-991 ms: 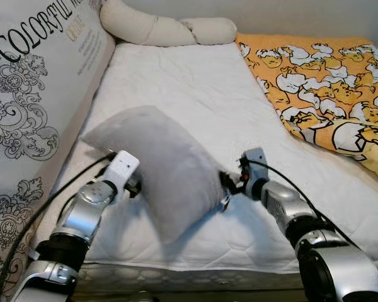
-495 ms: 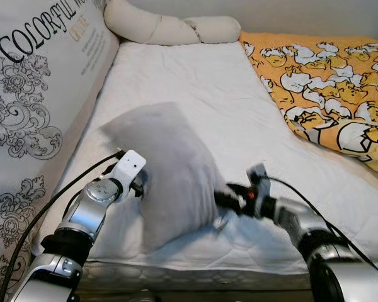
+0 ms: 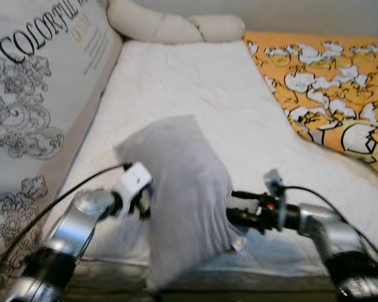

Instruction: Clean up the room

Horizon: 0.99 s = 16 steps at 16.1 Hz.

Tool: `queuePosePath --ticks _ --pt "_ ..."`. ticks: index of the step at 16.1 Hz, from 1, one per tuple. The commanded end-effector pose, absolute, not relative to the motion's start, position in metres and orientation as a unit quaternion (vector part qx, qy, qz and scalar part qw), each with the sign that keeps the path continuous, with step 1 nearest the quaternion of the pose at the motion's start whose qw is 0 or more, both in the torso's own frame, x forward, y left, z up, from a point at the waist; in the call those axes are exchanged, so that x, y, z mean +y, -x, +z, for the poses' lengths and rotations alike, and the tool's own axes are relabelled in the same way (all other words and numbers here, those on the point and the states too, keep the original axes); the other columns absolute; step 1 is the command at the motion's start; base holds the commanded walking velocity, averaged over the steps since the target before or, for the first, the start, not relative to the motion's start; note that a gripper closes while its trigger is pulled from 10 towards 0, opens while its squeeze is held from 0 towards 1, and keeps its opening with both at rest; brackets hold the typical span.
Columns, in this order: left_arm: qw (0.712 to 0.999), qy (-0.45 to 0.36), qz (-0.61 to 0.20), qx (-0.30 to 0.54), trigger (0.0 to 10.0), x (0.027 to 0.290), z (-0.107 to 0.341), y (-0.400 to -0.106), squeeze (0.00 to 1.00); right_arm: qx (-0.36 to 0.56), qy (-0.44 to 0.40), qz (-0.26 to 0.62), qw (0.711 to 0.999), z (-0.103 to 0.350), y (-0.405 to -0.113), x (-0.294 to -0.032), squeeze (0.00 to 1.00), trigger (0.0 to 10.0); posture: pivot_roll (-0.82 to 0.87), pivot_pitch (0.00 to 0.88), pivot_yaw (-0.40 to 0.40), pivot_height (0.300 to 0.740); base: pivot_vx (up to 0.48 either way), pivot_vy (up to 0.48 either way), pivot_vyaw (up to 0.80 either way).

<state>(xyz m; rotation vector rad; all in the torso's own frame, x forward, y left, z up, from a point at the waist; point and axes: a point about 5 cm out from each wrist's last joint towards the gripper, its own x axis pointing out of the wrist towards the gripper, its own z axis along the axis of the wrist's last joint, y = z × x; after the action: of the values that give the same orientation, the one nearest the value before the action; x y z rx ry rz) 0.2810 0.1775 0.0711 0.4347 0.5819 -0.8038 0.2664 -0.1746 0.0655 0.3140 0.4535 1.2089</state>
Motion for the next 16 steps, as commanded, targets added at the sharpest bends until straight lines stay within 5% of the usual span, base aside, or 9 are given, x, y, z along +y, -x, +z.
queuePosePath --ticks 1,4,5,6,16 --pt "0.866 -0.212 -0.370 0.261 10.0 0.174 0.077 -0.289 0.00 0.208 -0.132 0.573 0.782 0.069 -0.266 -0.169 0.00 10.0 0.05 0.000 0.020 0.740 0.000 0.000 0.00" --pt "0.881 -0.232 -0.291 0.292 10.0 0.200 0.074 -0.297 0.00 0.276 -0.088 0.489 0.823 0.048 -0.268 -0.187 0.00 10.0 0.06 0.000 0.023 0.740 0.000 0.000 0.00" --pt "0.889 -0.216 -0.275 0.295 10.0 0.208 0.073 -0.296 0.00 0.290 -0.063 0.444 0.845 0.041 -0.271 -0.195 1.00 10.0 0.05 0.000 0.029 0.740 0.000 0.000 0.00" --pt "0.900 -0.191 -0.271 0.283 10.0 0.210 0.076 -0.295 1.00 0.290 -0.057 0.425 0.856 0.040 -0.271 -0.199 1.00 10.0 0.06 0.000 0.034 0.740 0.000 0.000 0.00" --pt "0.935 0.045 -0.260 0.237 10.0 0.228 0.083 -0.272 1.00 0.252 -0.217 0.319 0.887 0.078 -0.291 -0.248 1.00 10.0 0.06 0.000 0.039 0.740 0.000 0.000 0.00"
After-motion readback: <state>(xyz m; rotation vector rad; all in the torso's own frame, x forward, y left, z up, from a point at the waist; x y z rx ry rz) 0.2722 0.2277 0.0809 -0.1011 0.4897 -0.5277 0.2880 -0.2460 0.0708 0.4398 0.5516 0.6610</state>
